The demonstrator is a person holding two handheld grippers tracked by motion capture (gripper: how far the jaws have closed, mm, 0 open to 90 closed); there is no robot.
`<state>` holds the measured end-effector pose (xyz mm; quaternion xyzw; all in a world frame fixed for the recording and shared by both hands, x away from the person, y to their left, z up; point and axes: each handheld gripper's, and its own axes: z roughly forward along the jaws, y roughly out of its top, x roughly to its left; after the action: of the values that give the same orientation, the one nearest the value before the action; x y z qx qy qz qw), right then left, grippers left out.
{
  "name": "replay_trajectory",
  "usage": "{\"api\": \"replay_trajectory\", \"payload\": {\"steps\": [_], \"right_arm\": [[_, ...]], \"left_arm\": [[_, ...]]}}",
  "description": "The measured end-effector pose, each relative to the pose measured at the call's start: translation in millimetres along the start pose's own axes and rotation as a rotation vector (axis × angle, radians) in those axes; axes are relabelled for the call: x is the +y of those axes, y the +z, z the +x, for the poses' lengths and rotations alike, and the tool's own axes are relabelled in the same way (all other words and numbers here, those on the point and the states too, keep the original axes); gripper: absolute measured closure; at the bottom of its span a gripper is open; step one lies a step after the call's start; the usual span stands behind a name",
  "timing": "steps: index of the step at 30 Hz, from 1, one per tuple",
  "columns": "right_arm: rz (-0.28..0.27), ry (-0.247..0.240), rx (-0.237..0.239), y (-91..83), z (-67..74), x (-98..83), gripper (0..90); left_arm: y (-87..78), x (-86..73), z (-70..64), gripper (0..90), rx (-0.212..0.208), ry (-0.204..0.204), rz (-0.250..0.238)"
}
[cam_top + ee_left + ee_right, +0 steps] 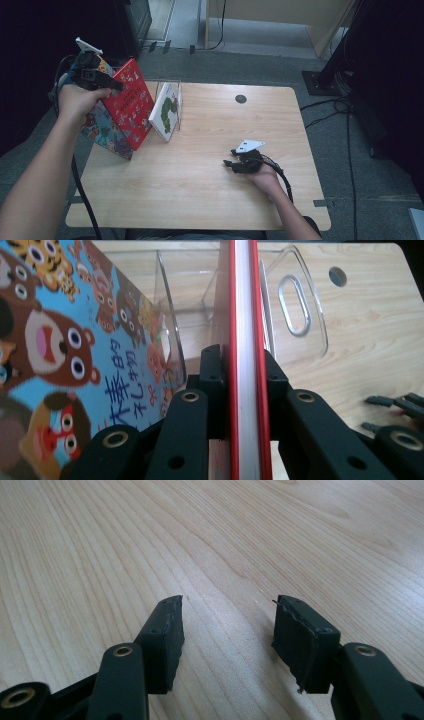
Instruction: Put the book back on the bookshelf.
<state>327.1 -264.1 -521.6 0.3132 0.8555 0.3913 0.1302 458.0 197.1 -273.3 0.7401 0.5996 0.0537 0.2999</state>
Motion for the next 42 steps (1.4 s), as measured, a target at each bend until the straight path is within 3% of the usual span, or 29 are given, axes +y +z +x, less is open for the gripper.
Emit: {"api": "replay_trajectory", "payload": {"steps": [6, 13, 18, 23, 25, 30, 39, 42], "right_arm": [[-0.006, 0.009, -0.016, 1.7, 0.9, 0.7, 45.4], [-0.023, 0.017, -0.029, 1.1, 2.6, -1.9, 45.8], [-0.024, 0.022, -0.034, -0.5, 3.0, -3.6, 46.1], [-0.024, 0.026, -0.037, -1.3, 3.2, -4.2, 46.2], [-0.024, 0.026, -0.037, -1.3, 3.2, -4.1, 46.2], [-0.023, 0.028, -0.037, -1.3, 3.5, -4.2, 46.2], [-0.023, 0.03, -0.038, -1.6, 3.8, -4.4, 46.4], [-0.022, 0.031, -0.039, -1.7, 4.0, -4.4, 46.5]], "left_arm": [[12.0, 8.7, -0.1, 79.3, 0.011, 0.002, -0.024], [29.3, 11.8, 2.5, 79.3, 0.012, -0.001, -0.013], [31.1, 13.0, 4.6, 79.2, -0.001, -0.007, -0.011], [29.5, 14.3, 4.5, 78.5, -0.012, 0.013, 0.048], [29.4, 15.4, 3.0, 78.2, 0.002, 0.029, 0.065], [33.8, 19.6, 1.7, 76.3, -0.018, 0.058, 0.143], [40.5, 23.9, 0.2, 73.6, -0.075, 0.053, 0.227], [39.6, 25.1, -3.1, 76.7, -0.02, 0.07, 0.228]]}}
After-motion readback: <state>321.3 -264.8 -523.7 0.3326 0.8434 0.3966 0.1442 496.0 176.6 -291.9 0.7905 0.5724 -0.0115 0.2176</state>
